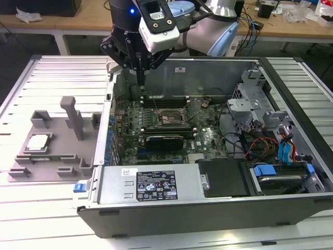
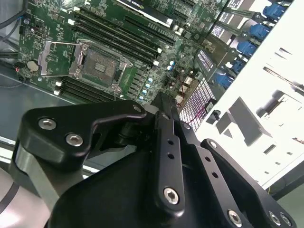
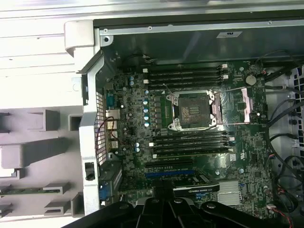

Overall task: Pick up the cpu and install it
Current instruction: 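Reach for the cpu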

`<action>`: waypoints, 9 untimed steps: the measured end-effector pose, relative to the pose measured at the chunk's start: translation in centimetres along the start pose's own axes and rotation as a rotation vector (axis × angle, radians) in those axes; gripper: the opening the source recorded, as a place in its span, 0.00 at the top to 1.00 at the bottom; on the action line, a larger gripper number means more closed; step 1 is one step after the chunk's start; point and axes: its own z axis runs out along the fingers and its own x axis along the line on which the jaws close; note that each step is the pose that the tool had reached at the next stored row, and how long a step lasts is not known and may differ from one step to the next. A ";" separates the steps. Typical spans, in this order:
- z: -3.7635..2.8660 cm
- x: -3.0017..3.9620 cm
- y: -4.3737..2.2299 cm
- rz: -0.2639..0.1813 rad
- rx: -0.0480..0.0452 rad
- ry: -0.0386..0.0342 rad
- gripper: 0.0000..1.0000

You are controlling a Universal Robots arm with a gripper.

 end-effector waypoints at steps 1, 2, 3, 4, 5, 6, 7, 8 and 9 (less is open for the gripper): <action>0.00 0.08 -0.01 0.000 -0.0001 -0.0001 0.89; 0.00 0.18 -0.02 0.000 -0.0001 -0.0001 0.89; -0.01 0.45 -0.03 0.000 -0.0001 -0.0001 0.89; -0.01 0.52 -0.04 0.000 0.0000 -0.0001 0.89; -0.01 0.58 -0.04 0.000 -0.0001 -0.0001 0.89; -0.02 0.85 -0.07 0.000 -0.0001 -0.0001 0.89; -0.03 1.11 -0.08 0.000 0.0000 0.0000 0.89; -0.03 1.35 -0.10 0.000 -0.0001 -0.0001 0.89; -0.04 1.50 -0.11 0.000 -0.0001 -0.0001 0.89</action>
